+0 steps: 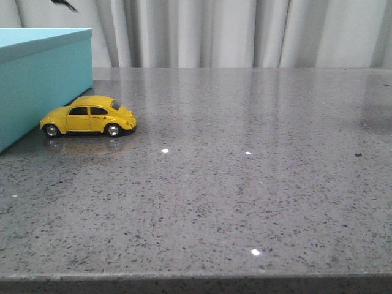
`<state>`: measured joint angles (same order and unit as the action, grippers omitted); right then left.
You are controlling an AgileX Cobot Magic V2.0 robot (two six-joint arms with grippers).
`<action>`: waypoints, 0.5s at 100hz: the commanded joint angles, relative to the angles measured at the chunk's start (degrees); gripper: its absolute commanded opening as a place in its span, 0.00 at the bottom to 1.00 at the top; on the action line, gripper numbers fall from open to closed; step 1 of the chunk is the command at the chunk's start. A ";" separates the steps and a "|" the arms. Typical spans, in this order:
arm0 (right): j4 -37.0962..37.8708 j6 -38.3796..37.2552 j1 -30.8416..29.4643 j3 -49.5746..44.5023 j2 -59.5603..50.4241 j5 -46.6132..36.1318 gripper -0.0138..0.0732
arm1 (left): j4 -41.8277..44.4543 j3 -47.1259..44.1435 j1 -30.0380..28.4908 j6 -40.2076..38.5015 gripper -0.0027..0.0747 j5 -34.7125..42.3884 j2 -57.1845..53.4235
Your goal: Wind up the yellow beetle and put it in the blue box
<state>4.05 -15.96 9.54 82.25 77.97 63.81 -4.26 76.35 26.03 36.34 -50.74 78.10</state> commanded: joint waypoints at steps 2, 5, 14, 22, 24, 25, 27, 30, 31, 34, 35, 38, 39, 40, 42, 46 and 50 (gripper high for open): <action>0.48 1.03 -0.21 1.41 -2.21 -2.84 0.88 | -0.43 6.64 1.76 4.95 0.63 -2.21 3.43; 0.48 1.11 -0.21 1.41 -2.21 -2.84 0.88 | -0.43 7.82 2.03 6.31 0.63 -3.11 5.14; 0.48 1.36 -0.21 1.41 -2.21 -2.84 0.88 | -0.43 10.79 2.91 9.41 0.63 -5.77 8.88; 0.48 1.57 -0.21 1.41 -2.21 -2.84 0.88 | -0.80 12.27 2.91 11.75 0.63 -8.31 11.51; 0.48 1.57 -0.21 1.41 -2.21 -2.84 0.88 | -0.90 12.27 2.91 12.05 0.63 -8.54 12.10; 0.48 1.57 -0.21 1.41 -2.21 -2.84 0.88 | -0.89 12.27 2.91 12.12 0.63 -8.53 12.26; 0.48 1.57 -0.21 1.41 -2.21 -2.84 0.88 | -0.89 12.27 2.91 12.10 0.63 -8.53 12.81; 0.48 1.57 -0.21 1.41 -2.21 -2.84 0.88 | -0.89 12.27 2.91 12.10 0.63 -8.84 13.57; 0.48 1.57 -0.21 1.41 -2.21 -2.84 0.88 | -0.89 12.27 2.91 12.10 0.63 -8.94 13.96; 0.48 1.57 -0.21 1.41 -2.21 -2.84 0.88 | -0.89 12.27 2.91 12.10 0.63 -9.49 14.66; 0.48 1.57 -0.21 1.41 -2.21 -2.84 0.88 | -0.89 12.27 2.91 12.10 0.63 -9.61 15.03; 0.48 1.57 -0.21 1.41 -2.21 -2.84 0.88 | -0.89 12.27 2.91 12.10 0.63 -9.89 15.67; 0.48 1.57 -0.21 1.41 -2.21 -2.79 0.88 | -0.89 12.27 2.91 12.10 0.63 -10.02 15.83; 0.48 1.57 -0.21 1.41 -2.21 -2.79 0.88 | -0.89 12.27 2.91 12.10 0.63 -10.04 16.15; 0.48 1.57 -0.21 1.41 -2.21 -2.79 0.88 | -0.89 12.27 2.91 12.10 0.63 -10.13 16.58; 0.48 1.57 -0.21 1.41 -2.21 -2.71 0.88 | -0.89 12.27 2.91 12.10 0.63 -10.40 17.23; 0.48 1.57 -0.21 1.41 -2.21 -2.71 0.88 | -0.89 12.27 2.91 12.10 0.63 -10.40 17.97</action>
<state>4.05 -15.06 9.54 82.25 77.72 63.69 -4.39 86.65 28.56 48.38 -62.02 97.04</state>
